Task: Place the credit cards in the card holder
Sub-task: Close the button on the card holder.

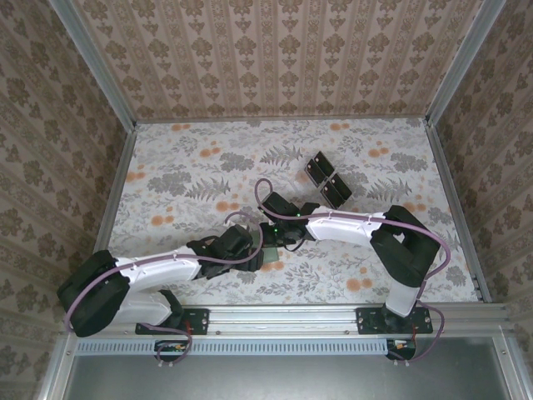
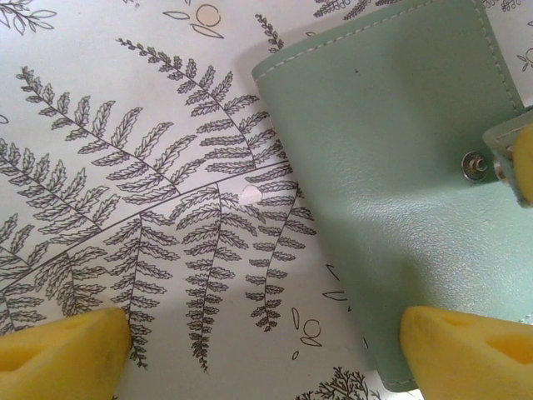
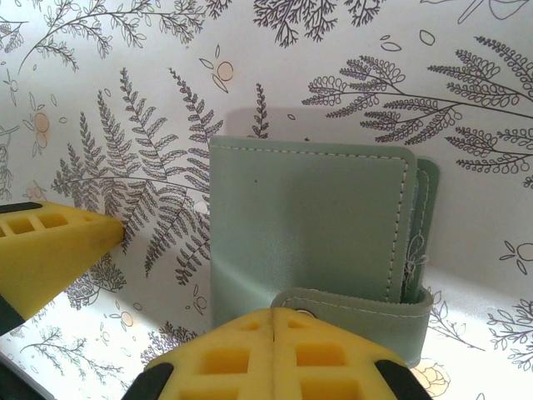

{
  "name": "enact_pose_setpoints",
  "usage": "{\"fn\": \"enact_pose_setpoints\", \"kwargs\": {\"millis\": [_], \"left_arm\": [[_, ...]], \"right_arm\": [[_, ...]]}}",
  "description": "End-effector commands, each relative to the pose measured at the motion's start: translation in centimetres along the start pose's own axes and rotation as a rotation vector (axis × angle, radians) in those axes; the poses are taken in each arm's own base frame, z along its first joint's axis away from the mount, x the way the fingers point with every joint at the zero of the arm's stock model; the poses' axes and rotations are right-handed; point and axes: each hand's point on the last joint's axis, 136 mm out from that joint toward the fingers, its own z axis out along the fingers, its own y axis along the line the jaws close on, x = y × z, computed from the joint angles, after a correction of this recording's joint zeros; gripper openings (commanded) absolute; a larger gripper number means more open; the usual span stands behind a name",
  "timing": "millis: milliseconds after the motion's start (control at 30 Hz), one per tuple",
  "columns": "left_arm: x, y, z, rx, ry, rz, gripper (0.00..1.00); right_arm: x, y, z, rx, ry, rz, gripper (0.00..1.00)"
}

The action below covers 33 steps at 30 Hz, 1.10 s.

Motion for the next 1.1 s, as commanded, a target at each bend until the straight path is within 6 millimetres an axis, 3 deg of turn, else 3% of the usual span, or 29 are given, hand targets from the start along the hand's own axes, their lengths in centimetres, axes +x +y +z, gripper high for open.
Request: {"fn": "enact_pose_setpoints", "kwargs": {"millis": [0,767,1067], "left_arm": [[0.8,0.5,0.5,-0.023,0.020,-0.010,0.94],[0.9,0.5,0.6,-0.022,0.026,-0.018,0.94],[1.0,0.5,0.8,-0.025,0.035,-0.017,0.94]], "right_arm": [[0.0,0.2,0.2,-0.022,0.008,0.022,0.00],[1.0,-1.9,2.2,0.025,0.047,0.046,0.00],[1.5,-1.4,1.7,0.000,0.050,0.047,0.00]]}}
